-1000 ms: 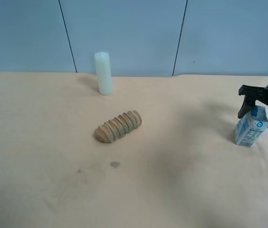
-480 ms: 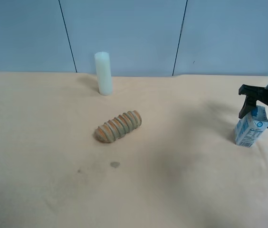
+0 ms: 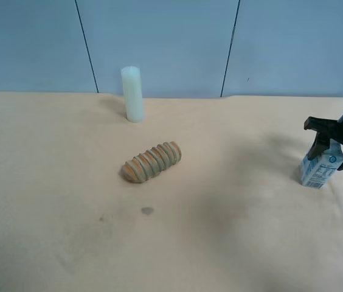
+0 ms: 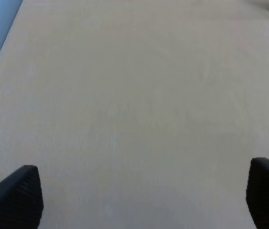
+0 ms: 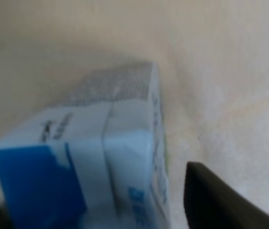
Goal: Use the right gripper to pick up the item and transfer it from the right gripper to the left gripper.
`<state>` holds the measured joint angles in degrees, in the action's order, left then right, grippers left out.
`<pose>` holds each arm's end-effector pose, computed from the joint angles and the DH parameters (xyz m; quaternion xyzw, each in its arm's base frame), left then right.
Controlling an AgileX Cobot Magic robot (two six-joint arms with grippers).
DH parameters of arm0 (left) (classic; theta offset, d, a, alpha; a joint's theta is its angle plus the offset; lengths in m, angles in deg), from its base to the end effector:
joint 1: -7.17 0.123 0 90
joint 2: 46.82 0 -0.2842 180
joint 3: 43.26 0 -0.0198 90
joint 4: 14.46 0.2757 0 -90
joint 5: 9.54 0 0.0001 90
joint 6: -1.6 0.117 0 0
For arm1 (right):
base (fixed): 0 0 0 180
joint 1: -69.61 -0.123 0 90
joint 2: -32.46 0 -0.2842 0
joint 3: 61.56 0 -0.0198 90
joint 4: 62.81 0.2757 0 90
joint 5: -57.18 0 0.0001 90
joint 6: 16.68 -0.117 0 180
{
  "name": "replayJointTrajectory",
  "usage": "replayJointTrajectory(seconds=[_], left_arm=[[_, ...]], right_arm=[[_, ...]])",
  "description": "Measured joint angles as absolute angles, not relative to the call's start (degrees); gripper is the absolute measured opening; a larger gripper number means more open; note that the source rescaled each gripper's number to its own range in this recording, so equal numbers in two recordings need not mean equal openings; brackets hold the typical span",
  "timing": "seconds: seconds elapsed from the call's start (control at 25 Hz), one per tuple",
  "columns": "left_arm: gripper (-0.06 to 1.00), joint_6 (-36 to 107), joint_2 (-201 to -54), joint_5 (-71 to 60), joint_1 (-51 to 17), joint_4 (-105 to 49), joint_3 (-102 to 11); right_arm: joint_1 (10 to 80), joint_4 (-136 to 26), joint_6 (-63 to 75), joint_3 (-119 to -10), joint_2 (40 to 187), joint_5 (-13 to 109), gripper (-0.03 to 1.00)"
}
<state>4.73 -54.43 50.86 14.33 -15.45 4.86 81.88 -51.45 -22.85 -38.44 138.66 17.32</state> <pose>0.0399 0.0032 0.2806 -0.0295 0.8481 0.0388 0.5276 0.3236 -0.0552 0.1227 0.2275 0.9667 0.0652 0.0974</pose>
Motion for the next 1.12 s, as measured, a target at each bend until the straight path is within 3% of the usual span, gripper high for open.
replayJointTrajectory(seconds=[0.16, 0.68, 0.84, 1.12], left_arm=[[0.96, 4.73, -54.43, 50.86, 14.33, -15.51, 4.86], [0.96, 4.73, -54.43, 50.86, 14.33, -15.51, 4.86], [0.96, 4.73, -54.43, 50.86, 14.33, -15.51, 4.86], [0.96, 4.73, -54.43, 50.86, 14.33, -15.51, 4.86]], right_arm=[[81.88, -51.34, -22.85, -38.44, 138.66, 17.38, 0.17], [81.88, -51.34, -22.85, -38.44, 138.66, 18.18, 0.15], [81.88, -51.57, -22.85, -38.44, 138.66, 18.77, 0.02], [81.88, -51.57, -20.82, -38.44, 138.66, 18.77, 0.01]])
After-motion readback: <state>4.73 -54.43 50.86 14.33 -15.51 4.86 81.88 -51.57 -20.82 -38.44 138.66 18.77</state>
